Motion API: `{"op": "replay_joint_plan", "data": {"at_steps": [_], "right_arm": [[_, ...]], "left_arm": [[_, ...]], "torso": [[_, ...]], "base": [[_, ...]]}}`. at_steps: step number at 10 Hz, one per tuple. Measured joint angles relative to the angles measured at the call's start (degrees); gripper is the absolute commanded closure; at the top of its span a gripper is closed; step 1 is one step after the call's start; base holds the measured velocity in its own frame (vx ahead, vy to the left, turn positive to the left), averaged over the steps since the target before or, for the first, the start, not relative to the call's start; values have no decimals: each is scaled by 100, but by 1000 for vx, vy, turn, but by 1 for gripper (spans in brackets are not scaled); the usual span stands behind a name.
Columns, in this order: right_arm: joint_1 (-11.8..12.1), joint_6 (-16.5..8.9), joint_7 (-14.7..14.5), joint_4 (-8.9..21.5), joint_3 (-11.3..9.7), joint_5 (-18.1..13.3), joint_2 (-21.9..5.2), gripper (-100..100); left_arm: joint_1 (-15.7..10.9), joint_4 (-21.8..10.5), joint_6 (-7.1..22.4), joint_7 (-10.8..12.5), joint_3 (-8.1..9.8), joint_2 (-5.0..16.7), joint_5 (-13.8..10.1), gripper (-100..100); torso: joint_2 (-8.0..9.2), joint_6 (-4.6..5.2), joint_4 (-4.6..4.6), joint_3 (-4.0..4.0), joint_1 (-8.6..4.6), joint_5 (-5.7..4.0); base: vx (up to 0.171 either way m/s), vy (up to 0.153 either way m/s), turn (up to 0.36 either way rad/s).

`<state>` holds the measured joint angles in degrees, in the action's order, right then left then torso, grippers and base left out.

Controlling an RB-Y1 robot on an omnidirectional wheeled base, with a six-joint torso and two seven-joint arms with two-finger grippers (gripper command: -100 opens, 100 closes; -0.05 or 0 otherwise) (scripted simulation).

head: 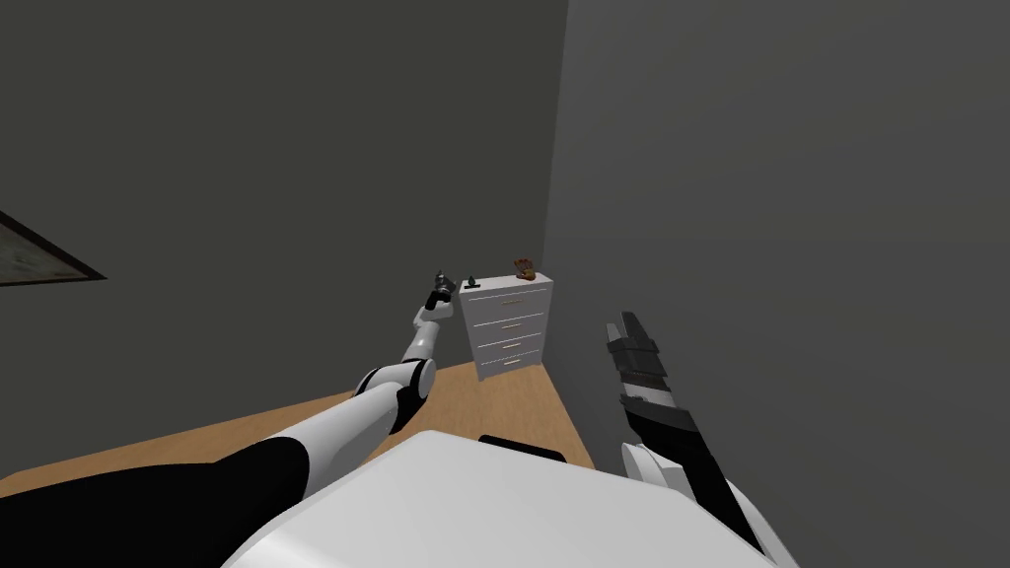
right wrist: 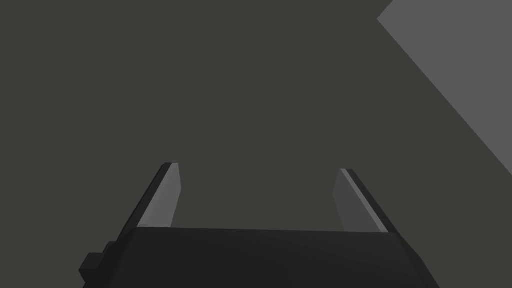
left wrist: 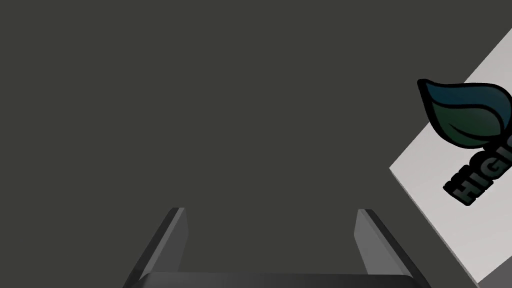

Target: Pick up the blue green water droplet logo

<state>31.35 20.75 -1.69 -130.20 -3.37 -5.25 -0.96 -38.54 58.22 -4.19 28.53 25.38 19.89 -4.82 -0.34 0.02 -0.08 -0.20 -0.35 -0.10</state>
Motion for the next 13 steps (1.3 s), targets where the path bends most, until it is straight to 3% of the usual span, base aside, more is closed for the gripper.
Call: {"op": "replay_joint_plan", "data": {"at_steps": [10,11,13], "right_arm": [[1,0,0,0,0,0,-1,0],[1,0,0,0,0,0,0,0],[1,0,0,0,1,0,-1,0]], "left_arm": [[-887,-1438,404,83,651,-45,-335,-100],[-965,-1527,501,66,785,-111,-375,-100],[-1051,-1705,603,90,873,-122,-478,-100]], "torso": [[-20,1,-5,-12,13,2],[-33,1,-8,-19,6,2],[-34,0,-9,-21,23,5]], "base": [[54,-72,17],[128,-68,-8],[77,-25,-6]]}}
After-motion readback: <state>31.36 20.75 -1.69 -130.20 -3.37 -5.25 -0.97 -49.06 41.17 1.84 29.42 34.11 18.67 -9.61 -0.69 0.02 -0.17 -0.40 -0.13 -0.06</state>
